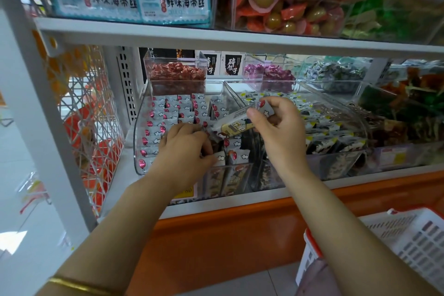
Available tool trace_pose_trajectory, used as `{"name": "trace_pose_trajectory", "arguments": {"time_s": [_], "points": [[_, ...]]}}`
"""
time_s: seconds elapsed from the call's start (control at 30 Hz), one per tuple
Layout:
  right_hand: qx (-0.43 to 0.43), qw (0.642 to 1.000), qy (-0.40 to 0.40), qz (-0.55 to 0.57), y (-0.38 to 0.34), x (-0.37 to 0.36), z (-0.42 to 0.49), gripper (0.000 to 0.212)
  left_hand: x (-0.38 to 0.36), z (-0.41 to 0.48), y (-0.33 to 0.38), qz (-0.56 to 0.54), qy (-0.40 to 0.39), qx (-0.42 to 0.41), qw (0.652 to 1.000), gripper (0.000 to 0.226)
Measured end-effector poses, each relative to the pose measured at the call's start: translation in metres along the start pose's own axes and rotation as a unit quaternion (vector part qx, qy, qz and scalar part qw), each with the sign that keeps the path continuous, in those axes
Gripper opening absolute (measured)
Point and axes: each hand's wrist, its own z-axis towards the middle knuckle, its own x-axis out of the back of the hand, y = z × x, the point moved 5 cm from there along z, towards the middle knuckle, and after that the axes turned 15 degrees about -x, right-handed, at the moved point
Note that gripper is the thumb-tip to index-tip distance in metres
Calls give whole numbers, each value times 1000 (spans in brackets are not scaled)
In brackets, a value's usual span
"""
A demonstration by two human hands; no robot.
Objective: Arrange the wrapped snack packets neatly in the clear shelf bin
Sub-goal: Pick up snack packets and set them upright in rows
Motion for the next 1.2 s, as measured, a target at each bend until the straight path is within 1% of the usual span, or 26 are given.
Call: {"name": "trace_pose_trajectory", "arguments": {"time_s": [0.07,0.17,0.23,0.3,0.37,0.43,0.47,0.53,0.6,0.63,0.7,0.77,0.87,0.97,1.07,1.13,1.2], "points": [[12,999,-16,-36,-2,-4,0,21,2,-1,0,-4,1,-1,1000,12],[42,991,-67,-106,-7,-18,-2,26,7,-1,-2,-15,11,0,1000,5],[75,980,-91,-158,-10,-29,-3,34,9,-1,-2,-8,18,-11,1000,13],[110,962,-97,-232,-13,-41,-2,41,11,-1,-2,12,21,-16,1000,12],[140,934,-99,-314,-14,-52,-1,44,10,-2,-3,26,19,-16,999,7],[152,918,-122,-345,-15,-59,-2,37,11,-2,-6,23,15,-14,1000,5],[155,913,-142,-348,-14,-60,-2,30,13,-2,-7,14,16,-13,1000,6],[168,888,-182,-388,-9,-63,-5,22,21,-2,-9,-10,27,-6,1000,17],[173,861,-213,-429,-4,-66,-7,25,28,-4,-12,-17,39,3,999,24],[168,856,-227,-433,-3,-68,-8,29,29,-5,-13,-11,40,4,999,25],[164,853,-252,-427,-4,-71,-8,34,30,-6,-15,6,34,0,999,26],[164,849,-264,-427,-7,-73,-7,34,29,-7,-15,5,33,-2,999,28],[166,850,-254,-430,-10,-74,0,34,31,-7,-15,-8,42,1,999,29],[157,849,-261,-432,-10,-75,7,32,31,-6,-15,-12,41,2,999,30],[134,872,-247,-400,-12,-73,15,34,32,-6,-16,-16,44,7,999,29],[128,892,-222,-372,-14,-70,22,34,32,-6,-16,-25,49,10,998,29],[134,901,-189,-368,-16,-69,31,32,33,-5,-16,-25,52,12,998,28]]}}
